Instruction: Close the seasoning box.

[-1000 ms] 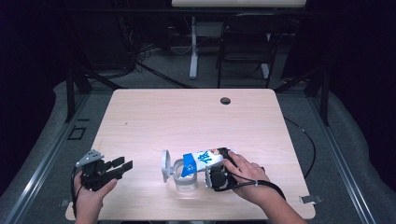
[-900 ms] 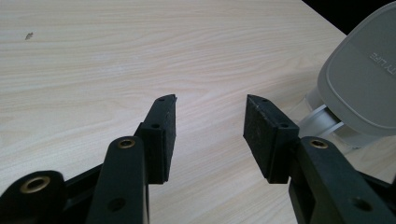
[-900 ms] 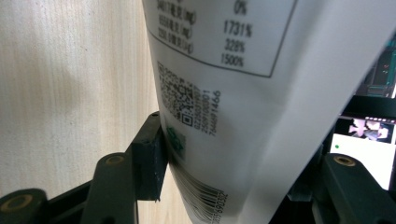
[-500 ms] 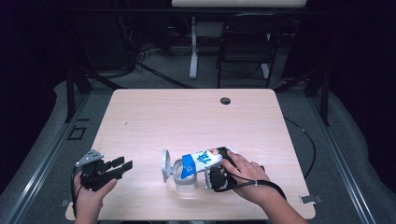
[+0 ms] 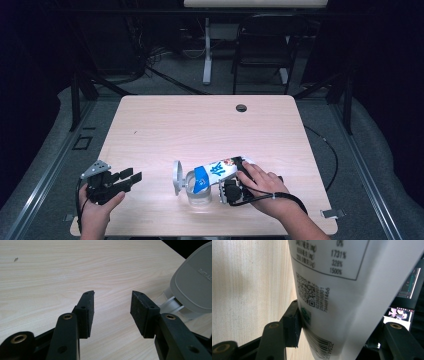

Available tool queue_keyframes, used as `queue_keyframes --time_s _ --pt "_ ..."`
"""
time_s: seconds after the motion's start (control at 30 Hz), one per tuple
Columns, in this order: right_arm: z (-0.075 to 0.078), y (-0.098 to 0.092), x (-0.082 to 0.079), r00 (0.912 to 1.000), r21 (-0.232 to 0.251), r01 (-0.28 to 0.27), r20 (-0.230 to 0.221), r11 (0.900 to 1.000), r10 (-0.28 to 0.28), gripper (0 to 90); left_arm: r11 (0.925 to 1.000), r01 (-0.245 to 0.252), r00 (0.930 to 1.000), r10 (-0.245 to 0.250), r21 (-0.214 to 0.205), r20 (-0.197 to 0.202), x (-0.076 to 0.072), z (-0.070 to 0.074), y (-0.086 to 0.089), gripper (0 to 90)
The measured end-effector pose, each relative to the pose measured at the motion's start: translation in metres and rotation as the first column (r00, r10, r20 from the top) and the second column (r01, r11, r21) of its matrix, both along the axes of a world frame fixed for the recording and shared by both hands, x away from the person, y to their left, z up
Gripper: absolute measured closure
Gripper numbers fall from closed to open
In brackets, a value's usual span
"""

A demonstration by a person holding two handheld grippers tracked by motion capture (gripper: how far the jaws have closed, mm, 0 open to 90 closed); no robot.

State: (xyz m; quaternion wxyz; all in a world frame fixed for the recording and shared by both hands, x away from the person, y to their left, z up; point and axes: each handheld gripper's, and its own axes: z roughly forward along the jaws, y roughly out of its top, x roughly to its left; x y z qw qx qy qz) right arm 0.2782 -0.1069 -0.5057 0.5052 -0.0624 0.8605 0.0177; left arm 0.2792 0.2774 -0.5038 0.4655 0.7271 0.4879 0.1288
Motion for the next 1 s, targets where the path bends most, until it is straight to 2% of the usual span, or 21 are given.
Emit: queue_keyframes --time_s 0.3,0.37,0.7,0.9,1.0 --pt "0.0015 0.0006 -0.0005 0.9999 -0.026 -0.003 0.017 0.9996 0.003 43.9 1.0000 -0.002 1.0000 0.002 -0.004 -0.005 0.0000 -0.0005 -0.0001 54.4" --pt "0.0000 0.0000 0.0007 0.9999 -0.004 -0.012 0.003 0.9999 0.012 43.9 1.0000 -0.002 1.0000 0.002 -0.005 -0.005 0.0001 -0.0007 -0.0001 54.4" --pt "0.0006 0.0006 0.0005 0.9998 -0.017 -0.017 0.014 0.9997 0.018 44.0 1.0000 -0.003 1.0000 0.003 -0.002 -0.001 0.0003 -0.0007 0.0008 54.4" --pt "0.0023 0.0017 -0.0007 0.9997 -0.048 -0.010 0.024 0.9988 0.011 44.0 1.0000 -0.004 1.0000 0.004 -0.002 -0.001 0.0002 -0.0007 0.0009 54.4" --pt "0.0019 0.0016 -0.0004 0.9996 -0.045 -0.014 0.022 0.9989 0.015 44.0 1.0000 -0.003 1.0000 0.003 -0.002 -0.001 0.0001 -0.0005 0.0012 54.3"
